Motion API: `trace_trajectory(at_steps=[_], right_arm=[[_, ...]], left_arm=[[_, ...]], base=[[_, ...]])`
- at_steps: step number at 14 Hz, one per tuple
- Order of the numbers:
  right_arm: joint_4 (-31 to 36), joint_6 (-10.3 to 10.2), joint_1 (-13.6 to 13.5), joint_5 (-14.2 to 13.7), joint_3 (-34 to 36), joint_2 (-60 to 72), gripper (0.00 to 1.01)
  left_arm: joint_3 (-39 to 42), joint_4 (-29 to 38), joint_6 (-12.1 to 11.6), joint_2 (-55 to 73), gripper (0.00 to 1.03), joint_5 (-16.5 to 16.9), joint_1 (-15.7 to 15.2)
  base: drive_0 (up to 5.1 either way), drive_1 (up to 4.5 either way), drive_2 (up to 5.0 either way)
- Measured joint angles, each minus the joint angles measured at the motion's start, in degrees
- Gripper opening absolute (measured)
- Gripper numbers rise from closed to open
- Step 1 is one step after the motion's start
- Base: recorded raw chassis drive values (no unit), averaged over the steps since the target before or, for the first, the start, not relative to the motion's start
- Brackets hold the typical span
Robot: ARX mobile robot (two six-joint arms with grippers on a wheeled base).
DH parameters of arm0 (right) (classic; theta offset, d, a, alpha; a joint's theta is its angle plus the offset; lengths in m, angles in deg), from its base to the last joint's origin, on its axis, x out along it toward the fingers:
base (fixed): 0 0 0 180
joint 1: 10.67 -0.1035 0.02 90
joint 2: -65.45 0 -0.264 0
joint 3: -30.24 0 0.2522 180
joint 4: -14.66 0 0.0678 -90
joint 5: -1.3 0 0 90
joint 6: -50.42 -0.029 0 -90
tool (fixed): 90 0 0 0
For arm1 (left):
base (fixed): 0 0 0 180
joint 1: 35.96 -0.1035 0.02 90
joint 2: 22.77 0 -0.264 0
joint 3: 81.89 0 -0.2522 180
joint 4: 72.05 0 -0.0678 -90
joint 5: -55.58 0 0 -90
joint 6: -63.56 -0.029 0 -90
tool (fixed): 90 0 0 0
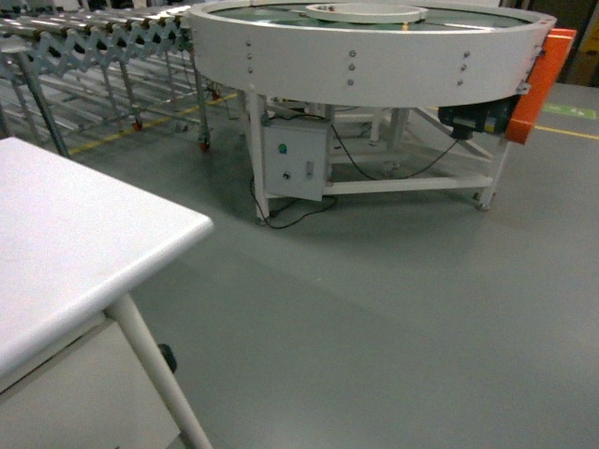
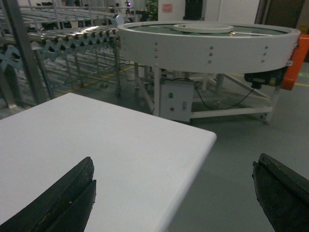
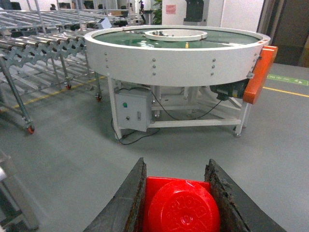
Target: Pick red block from blue box to shelf
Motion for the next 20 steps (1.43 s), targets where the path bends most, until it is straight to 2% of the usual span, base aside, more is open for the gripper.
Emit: trace_trajectory(at_steps=[15, 20], right_arm=[[0.1, 0.0, 0.0, 0.0, 0.0, -0.1, 0.28], [0.1, 0.0, 0.0, 0.0, 0.0, 0.0, 0.28]], left_arm=[[0.0, 0.0, 0.0, 0.0, 0.98, 0.1, 0.0], [0.0, 0.0, 0.0, 0.0, 0.98, 0.1, 0.0]], base=[[1.8, -0.65, -5.7], [0.7, 0.83, -6.0]])
